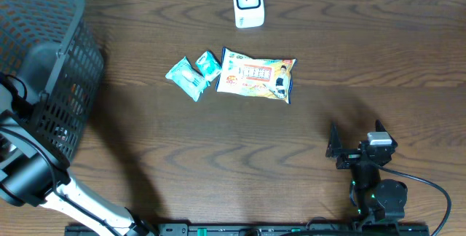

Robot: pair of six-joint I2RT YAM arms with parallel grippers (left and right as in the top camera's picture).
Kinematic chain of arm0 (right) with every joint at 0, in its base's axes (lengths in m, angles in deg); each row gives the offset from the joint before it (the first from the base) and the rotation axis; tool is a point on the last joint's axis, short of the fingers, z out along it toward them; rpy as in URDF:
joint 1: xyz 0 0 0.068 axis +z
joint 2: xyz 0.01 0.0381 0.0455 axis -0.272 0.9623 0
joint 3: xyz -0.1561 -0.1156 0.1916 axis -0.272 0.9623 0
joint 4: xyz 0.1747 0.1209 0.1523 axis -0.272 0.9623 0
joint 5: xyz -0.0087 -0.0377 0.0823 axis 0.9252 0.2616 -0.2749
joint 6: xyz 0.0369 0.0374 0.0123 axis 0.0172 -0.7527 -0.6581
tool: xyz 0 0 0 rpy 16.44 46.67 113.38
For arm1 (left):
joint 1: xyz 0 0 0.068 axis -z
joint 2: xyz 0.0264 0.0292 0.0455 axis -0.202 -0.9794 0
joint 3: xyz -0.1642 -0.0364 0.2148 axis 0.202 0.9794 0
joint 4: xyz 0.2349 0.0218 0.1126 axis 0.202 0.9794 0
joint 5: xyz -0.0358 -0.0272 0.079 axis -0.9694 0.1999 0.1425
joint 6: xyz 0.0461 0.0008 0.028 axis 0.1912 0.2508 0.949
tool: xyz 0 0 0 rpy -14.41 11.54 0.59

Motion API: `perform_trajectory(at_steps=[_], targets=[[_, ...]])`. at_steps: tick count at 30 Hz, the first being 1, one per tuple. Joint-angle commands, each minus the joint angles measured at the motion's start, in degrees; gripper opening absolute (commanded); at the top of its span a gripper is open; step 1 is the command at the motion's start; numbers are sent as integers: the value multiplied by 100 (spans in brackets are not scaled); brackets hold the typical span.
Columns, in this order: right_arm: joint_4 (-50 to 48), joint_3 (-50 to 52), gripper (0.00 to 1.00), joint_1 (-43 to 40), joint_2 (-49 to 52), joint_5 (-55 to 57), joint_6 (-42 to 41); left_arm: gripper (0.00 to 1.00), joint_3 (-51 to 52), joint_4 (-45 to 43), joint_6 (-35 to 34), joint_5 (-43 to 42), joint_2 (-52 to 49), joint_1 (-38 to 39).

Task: Scan the item barcode
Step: 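Grasp the dark green Zam-Buk box in the basket with left gripper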

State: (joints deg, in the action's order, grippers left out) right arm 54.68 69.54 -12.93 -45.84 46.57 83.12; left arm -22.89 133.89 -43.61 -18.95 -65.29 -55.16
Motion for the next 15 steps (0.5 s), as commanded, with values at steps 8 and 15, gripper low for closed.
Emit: perform_trajectory(at_steps=[8, 15], targets=[[26, 7, 99, -20, -31, 9, 22, 56, -767, 243, 188, 197, 396, -20], [26, 7, 99, -20, -31, 9, 22, 56, -1528, 199, 179, 136, 1410, -20]])
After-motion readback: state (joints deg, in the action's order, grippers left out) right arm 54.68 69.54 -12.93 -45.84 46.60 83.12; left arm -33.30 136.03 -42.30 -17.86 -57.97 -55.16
